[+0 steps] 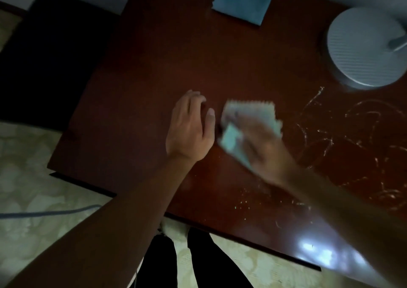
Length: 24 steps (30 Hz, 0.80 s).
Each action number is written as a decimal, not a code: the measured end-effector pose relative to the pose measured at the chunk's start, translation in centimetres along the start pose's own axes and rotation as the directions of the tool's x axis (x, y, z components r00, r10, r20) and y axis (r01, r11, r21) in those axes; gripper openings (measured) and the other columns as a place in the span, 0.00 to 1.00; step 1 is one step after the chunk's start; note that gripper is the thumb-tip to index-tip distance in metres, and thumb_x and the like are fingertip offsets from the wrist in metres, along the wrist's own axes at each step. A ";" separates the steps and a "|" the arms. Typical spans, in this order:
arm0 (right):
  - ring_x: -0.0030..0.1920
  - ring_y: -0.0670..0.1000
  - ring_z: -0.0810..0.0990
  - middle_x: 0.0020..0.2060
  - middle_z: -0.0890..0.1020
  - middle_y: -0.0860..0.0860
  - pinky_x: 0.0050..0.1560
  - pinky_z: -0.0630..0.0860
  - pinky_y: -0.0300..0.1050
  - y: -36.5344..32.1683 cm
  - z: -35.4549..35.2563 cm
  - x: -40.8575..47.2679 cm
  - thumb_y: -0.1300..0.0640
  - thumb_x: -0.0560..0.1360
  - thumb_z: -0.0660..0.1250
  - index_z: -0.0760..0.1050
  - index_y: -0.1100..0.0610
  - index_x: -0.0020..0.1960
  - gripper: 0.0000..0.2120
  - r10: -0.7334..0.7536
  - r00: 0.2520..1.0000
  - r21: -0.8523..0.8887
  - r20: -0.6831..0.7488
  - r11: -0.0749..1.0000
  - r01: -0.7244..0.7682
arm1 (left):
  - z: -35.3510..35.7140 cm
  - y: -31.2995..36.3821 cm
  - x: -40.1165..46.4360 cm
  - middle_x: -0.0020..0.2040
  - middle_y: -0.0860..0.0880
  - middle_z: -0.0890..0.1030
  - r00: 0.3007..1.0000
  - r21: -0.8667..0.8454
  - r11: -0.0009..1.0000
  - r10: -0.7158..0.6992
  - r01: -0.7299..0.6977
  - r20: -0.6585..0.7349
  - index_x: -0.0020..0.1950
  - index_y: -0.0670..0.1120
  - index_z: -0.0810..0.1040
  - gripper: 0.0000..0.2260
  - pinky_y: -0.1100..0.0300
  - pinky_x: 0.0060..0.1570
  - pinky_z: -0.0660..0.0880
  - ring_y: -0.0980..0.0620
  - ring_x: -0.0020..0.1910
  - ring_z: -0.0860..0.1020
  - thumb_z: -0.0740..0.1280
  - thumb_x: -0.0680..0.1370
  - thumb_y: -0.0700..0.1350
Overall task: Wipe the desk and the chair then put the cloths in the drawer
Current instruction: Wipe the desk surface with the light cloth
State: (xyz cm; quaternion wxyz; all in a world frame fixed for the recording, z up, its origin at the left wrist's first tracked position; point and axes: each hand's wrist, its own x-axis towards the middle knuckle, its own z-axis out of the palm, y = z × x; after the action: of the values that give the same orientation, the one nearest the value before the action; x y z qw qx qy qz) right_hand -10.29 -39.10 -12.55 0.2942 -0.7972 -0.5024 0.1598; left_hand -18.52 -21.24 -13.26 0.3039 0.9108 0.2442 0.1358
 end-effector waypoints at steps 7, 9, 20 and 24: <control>0.78 0.56 0.55 0.78 0.59 0.56 0.77 0.52 0.55 2.6 -1.0 11.7 0.55 0.84 0.50 0.57 0.58 0.78 0.23 0.168 0.983 -0.379 -0.072 0.907 -0.183 | -0.2 0.3 0.0 0.63 0.40 0.77 0.998 -0.059 0.997 -0.043 0.040 -0.049 0.66 0.38 0.73 0.16 0.52 0.67 0.68 0.44 0.66 0.73 0.58 0.81 0.44; 0.78 0.58 0.56 0.77 0.60 0.57 0.76 0.52 0.58 0.2 1.2 8.1 0.57 0.83 0.53 0.57 0.59 0.78 0.24 0.111 0.994 -0.393 -0.017 0.913 -0.109 | -0.6 0.2 0.1 0.62 0.40 0.78 0.997 -0.080 0.996 -0.049 0.045 -0.051 0.66 0.37 0.74 0.16 0.53 0.65 0.68 0.43 0.64 0.74 0.58 0.81 0.42; 0.79 0.59 0.51 0.78 0.56 0.56 0.76 0.50 0.59 1.4 -1.8 7.5 0.51 0.84 0.49 0.55 0.53 0.79 0.24 0.225 0.973 -0.448 -0.056 0.865 -0.226 | -4.0 -5.9 -3.5 0.73 0.43 0.70 0.980 0.232 0.954 0.169 -0.189 0.100 0.71 0.40 0.71 0.18 0.48 0.76 0.54 0.46 0.76 0.63 0.58 0.82 0.43; 0.79 0.57 0.44 0.80 0.49 0.56 0.77 0.43 0.59 1.9 0.3 9.0 0.46 0.83 0.42 0.44 0.47 0.80 0.26 0.333 0.942 -0.524 -0.033 0.797 -0.300 | -3.8 -6.0 -3.7 0.73 0.44 0.71 0.979 0.249 0.948 0.182 -0.200 0.092 0.70 0.41 0.72 0.19 0.48 0.75 0.56 0.46 0.76 0.63 0.57 0.81 0.45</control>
State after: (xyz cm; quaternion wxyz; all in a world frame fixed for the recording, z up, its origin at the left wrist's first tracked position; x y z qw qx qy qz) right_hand -5.12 -31.53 -13.65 0.0207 -0.9141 -0.3951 0.0884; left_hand -25.31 -17.11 -14.40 0.1767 0.9659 0.1599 0.1010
